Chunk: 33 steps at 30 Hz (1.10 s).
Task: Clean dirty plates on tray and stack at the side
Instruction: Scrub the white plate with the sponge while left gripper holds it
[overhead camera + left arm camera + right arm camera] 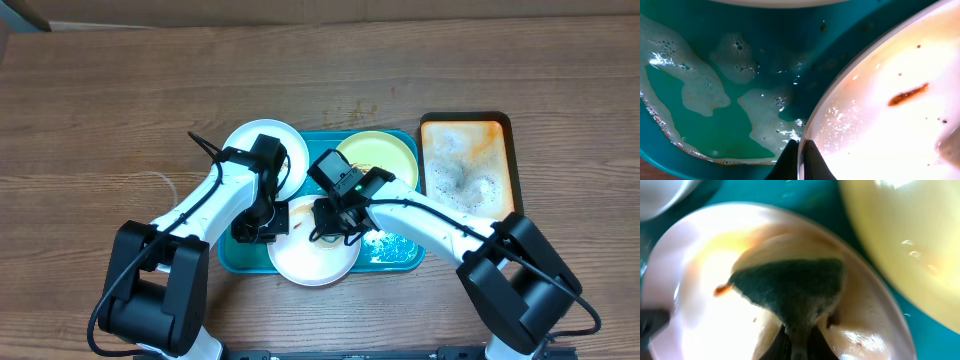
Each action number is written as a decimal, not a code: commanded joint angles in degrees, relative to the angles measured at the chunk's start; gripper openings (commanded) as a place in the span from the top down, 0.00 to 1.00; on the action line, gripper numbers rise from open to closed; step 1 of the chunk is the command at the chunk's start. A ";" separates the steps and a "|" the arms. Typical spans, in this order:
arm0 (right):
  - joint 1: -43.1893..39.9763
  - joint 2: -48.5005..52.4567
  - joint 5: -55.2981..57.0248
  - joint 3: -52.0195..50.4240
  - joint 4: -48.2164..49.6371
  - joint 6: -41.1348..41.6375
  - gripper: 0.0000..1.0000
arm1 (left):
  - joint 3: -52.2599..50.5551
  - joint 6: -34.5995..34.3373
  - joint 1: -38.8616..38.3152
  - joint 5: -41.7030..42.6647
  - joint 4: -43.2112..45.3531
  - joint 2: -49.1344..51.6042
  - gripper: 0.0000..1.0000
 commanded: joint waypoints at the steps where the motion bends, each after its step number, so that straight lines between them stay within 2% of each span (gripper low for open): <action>1: 0.70 -3.65 -7.85 1.20 0.87 -14.56 0.96 | 0.61 -0.37 -0.02 -1.42 0.37 0.31 0.96; 13: 5.95 -2.54 -0.46 -0.63 11.39 -13.53 0.96 | 0.61 -0.39 -0.02 -1.20 0.39 0.31 0.96; 16: 6.34 -1.55 0.94 -0.63 13.86 -6.58 0.96 | 0.61 -0.39 -0.02 -1.18 0.42 0.31 0.96; 21: 6.34 -0.63 8.26 -0.63 14.38 9.84 0.96 | 0.61 -0.39 -0.02 -1.14 0.24 0.31 0.96; 33: 6.34 -0.61 10.25 -0.96 14.34 26.21 0.96 | 0.61 -0.37 -0.02 -0.35 0.26 0.31 0.96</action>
